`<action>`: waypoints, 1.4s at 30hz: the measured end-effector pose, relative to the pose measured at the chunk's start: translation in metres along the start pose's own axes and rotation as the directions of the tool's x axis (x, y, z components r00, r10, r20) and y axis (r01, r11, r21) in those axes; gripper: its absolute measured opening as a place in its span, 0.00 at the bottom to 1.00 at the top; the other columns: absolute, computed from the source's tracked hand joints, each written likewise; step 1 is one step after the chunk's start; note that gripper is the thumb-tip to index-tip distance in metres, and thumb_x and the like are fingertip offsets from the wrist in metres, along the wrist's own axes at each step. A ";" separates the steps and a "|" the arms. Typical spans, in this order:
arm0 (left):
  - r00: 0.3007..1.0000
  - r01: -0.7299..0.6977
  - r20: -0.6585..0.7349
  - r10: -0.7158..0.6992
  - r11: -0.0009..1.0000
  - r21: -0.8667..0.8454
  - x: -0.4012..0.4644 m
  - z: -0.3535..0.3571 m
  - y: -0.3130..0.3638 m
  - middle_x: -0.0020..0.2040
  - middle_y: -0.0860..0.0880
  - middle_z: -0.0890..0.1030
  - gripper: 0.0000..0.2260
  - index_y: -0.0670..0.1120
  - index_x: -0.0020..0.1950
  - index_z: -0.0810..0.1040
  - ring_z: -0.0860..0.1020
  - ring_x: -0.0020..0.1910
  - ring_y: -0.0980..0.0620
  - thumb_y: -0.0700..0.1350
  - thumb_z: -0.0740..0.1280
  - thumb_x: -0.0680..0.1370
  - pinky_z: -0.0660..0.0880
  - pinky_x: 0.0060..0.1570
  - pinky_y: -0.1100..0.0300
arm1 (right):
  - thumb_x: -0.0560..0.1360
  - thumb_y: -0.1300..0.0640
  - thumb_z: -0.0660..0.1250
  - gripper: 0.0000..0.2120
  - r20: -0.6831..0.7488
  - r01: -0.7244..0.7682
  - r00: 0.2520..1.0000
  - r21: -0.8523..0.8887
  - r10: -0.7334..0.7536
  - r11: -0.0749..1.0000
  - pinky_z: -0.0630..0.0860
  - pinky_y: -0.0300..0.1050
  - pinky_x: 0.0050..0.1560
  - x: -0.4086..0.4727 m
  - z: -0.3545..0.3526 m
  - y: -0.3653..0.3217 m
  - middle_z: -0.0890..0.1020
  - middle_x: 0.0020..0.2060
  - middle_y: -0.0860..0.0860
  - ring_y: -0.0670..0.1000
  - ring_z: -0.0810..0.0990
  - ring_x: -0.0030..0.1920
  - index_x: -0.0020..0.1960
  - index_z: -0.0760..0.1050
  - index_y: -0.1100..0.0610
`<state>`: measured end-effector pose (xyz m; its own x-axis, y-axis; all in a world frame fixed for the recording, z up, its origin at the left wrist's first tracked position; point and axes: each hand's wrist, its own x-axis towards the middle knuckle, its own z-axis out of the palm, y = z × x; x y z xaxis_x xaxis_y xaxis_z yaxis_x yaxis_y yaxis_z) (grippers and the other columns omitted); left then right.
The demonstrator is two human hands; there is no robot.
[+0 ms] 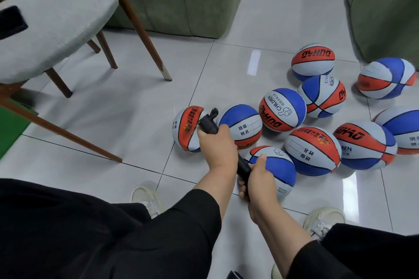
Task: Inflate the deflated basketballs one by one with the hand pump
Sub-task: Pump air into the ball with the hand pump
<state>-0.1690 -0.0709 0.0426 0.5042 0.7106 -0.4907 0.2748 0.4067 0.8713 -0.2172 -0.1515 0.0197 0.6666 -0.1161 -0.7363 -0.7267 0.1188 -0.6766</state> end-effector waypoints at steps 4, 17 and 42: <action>1.000 0.031 0.005 -0.031 0.999 -0.040 0.009 -0.001 0.007 0.38 0.41 0.78 0.13 0.41 0.63 0.73 0.74 0.26 0.48 0.39 0.65 0.78 0.73 0.26 0.61 | 0.85 0.38 0.47 0.31 0.019 0.076 0.997 -0.084 -0.075 0.994 0.67 0.41 0.28 0.001 -0.001 -0.003 0.73 0.27 0.55 0.53 0.68 0.27 0.42 0.76 0.59; 1.000 -0.009 -0.028 0.008 0.999 -0.049 0.024 -0.002 0.017 0.37 0.42 0.76 0.08 0.45 0.57 0.75 0.72 0.26 0.48 0.40 0.65 0.78 0.74 0.26 0.60 | 0.84 0.37 0.46 0.34 -0.023 0.051 0.998 -0.105 -0.054 0.993 0.67 0.41 0.28 0.006 -0.013 0.018 0.72 0.27 0.54 0.52 0.67 0.27 0.49 0.80 0.61; 1.000 -0.008 -0.029 0.006 0.997 -0.074 0.030 -0.007 0.019 0.35 0.44 0.75 0.06 0.47 0.55 0.75 0.73 0.27 0.48 0.40 0.65 0.79 0.75 0.30 0.57 | 0.85 0.37 0.45 0.34 -0.022 0.094 0.995 -0.219 -0.102 0.971 0.69 0.42 0.30 0.002 -0.014 0.017 0.74 0.24 0.52 0.53 0.70 0.27 0.47 0.81 0.60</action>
<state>-0.1549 -0.0379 0.0441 0.4816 0.7294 -0.4858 0.2091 0.4427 0.8719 -0.2307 -0.1638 0.0064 0.7332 -0.1493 -0.6634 -0.6791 -0.1114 -0.7255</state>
